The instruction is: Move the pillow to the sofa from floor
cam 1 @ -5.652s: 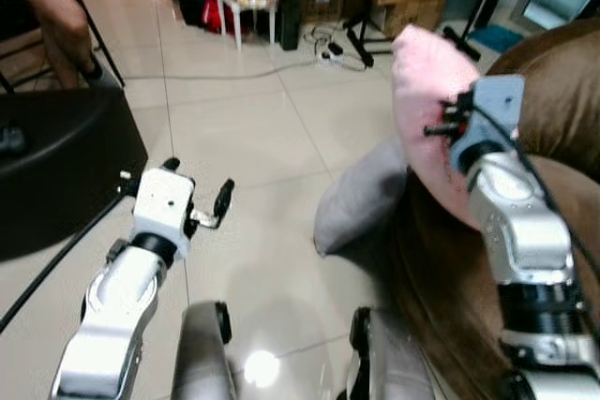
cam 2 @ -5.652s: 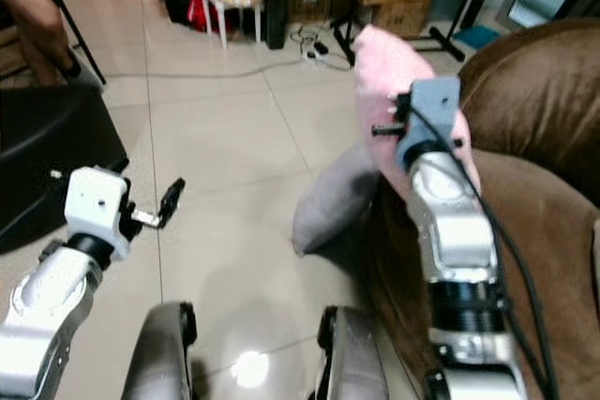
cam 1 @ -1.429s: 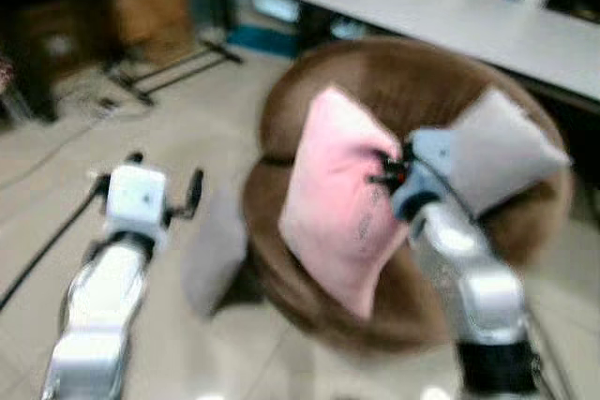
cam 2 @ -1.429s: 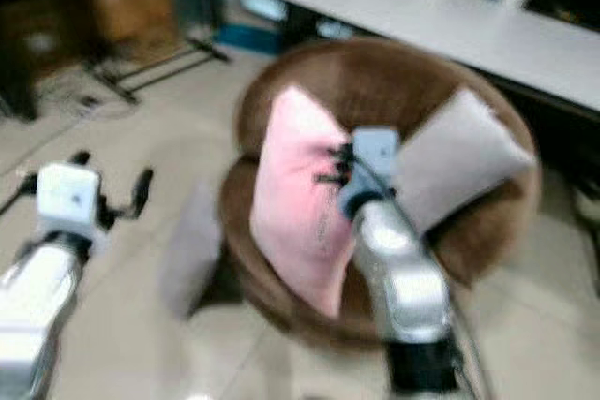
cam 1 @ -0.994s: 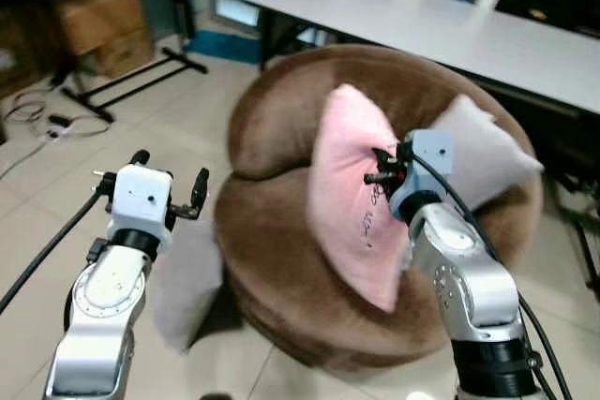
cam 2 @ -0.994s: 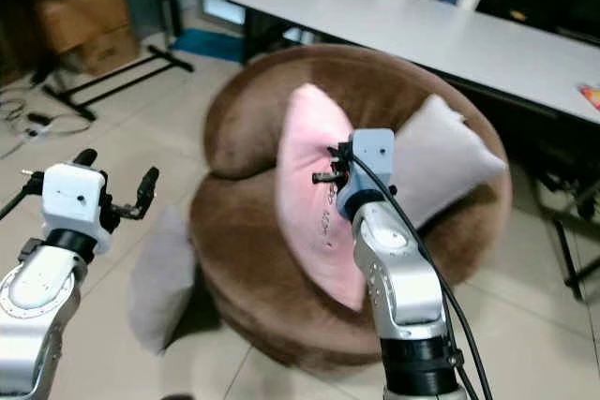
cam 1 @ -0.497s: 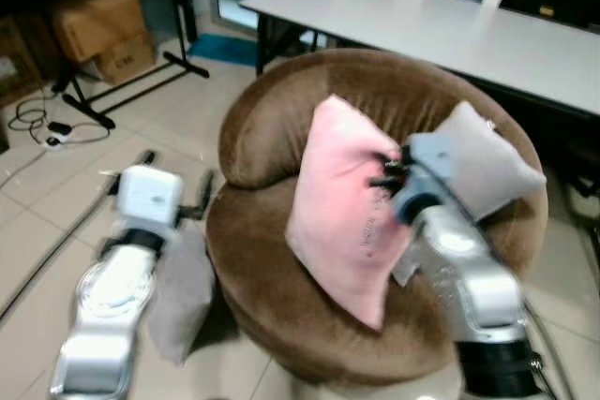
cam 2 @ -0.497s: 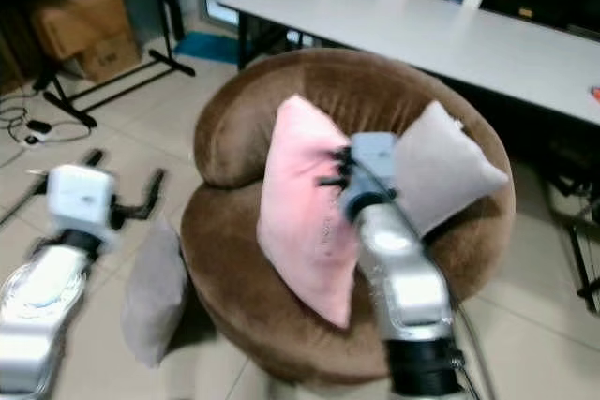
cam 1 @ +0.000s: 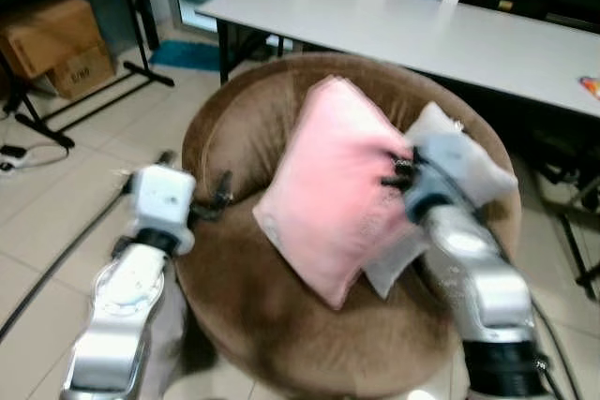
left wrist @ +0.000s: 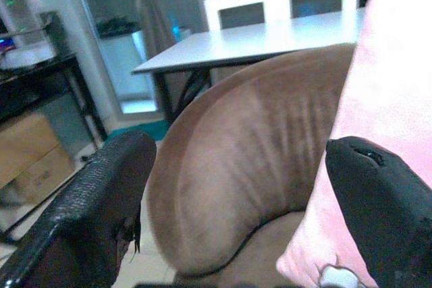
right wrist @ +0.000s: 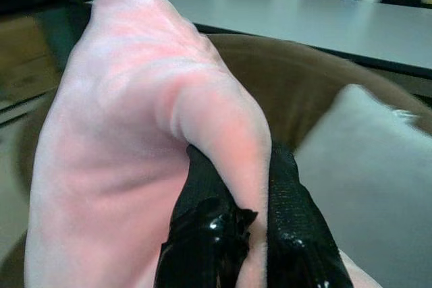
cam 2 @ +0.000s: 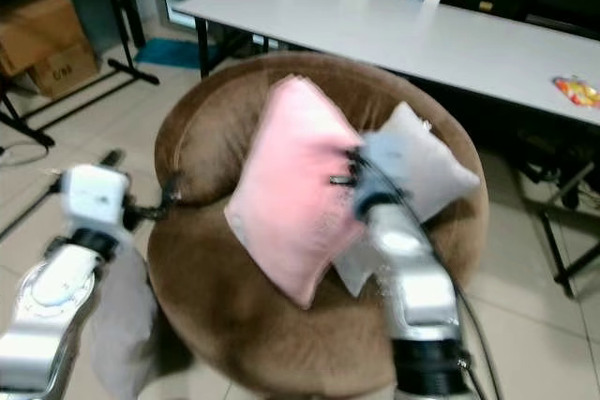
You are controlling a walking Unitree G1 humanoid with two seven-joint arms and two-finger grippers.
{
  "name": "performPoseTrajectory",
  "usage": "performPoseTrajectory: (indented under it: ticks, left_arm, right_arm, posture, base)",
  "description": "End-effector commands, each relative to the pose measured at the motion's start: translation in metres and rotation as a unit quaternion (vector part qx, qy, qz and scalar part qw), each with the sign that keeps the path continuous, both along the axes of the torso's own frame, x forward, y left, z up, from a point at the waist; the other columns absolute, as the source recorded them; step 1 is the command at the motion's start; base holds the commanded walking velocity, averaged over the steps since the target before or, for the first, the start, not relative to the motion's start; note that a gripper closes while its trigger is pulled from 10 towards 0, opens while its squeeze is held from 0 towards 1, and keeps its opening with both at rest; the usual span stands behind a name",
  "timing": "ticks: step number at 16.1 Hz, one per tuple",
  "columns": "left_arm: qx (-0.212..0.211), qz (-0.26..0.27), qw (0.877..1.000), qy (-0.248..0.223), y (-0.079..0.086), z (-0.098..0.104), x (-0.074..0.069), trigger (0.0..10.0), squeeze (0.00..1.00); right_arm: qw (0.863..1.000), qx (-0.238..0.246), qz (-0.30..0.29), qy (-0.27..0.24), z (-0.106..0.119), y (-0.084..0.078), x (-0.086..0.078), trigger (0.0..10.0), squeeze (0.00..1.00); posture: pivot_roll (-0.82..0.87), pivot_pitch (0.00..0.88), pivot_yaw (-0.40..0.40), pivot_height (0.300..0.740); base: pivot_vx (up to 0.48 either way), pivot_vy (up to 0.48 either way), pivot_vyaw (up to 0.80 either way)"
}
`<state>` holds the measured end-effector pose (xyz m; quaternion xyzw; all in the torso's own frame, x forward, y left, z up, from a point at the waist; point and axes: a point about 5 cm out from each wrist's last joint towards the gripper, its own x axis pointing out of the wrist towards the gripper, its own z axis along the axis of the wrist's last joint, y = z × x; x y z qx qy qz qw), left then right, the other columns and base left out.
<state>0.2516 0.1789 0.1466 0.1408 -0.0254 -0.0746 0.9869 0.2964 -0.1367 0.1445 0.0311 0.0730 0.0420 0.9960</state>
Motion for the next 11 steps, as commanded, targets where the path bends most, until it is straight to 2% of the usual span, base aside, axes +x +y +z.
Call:
performPoseTrajectory:
  ticks: [1, 3, 7, 8, 9, 11]
  left_arm:
    - [0.008, 0.011, 1.000, -0.006, 0.007, 0.004, 0.000, 10.0, 0.00]
    - [0.008, 0.009, 1.000, -0.005, 0.008, 0.004, 0.000, 10.0, 0.00]
    - [0.018, -0.013, 1.000, 0.012, 0.006, 0.000, -0.003, 10.0, 0.00]
    - [0.031, -0.037, 0.998, 0.029, 0.006, -0.004, -0.006, 10.0, 0.00]
    - [0.034, -0.048, 0.998, 0.035, 0.006, -0.005, -0.008, 10.0, 0.00]
    - [0.044, -0.080, 0.995, 0.046, 0.007, -0.005, -0.013, 10.0, 0.00]
  right_arm:
    - [0.999, 0.006, 0.016, -0.035, 0.015, 0.010, 0.002, 10.0, 0.00]
    - [0.999, 0.005, 0.017, -0.036, 0.015, 0.010, 0.002, 10.0, 0.00]
    - [0.998, 0.011, 0.052, -0.046, 0.022, 0.018, 0.005, 10.0, 0.00]
    - [0.996, 0.015, 0.078, -0.047, 0.026, 0.023, 0.007, 10.0, 0.00]
    - [0.995, 0.022, 0.091, -0.045, 0.027, 0.026, 0.009, 10.0, 0.00]
    - [0.991, 0.067, 0.110, -0.030, 0.028, 0.033, 0.015, 10.0, 0.00]
  posture:
    - [0.05, 0.000, -0.078, 0.740]
    - [0.06, 0.000, -0.077, 0.740]
    - [0.06, 0.000, -0.077, 0.740]
    - [0.07, 0.000, -0.079, 0.740]
    - [0.07, 0.000, -0.080, 0.740]
    - [0.08, 0.000, -0.079, 0.740]
  base:
    - [0.322, 0.000, 0.00]
    - [0.317, 0.000, 0.00]
    - [0.000, 0.000, 0.00]
    - [0.000, 0.000, 0.00]
    - [0.000, 0.000, 0.00]
    - [0.000, 0.000, 0.00]
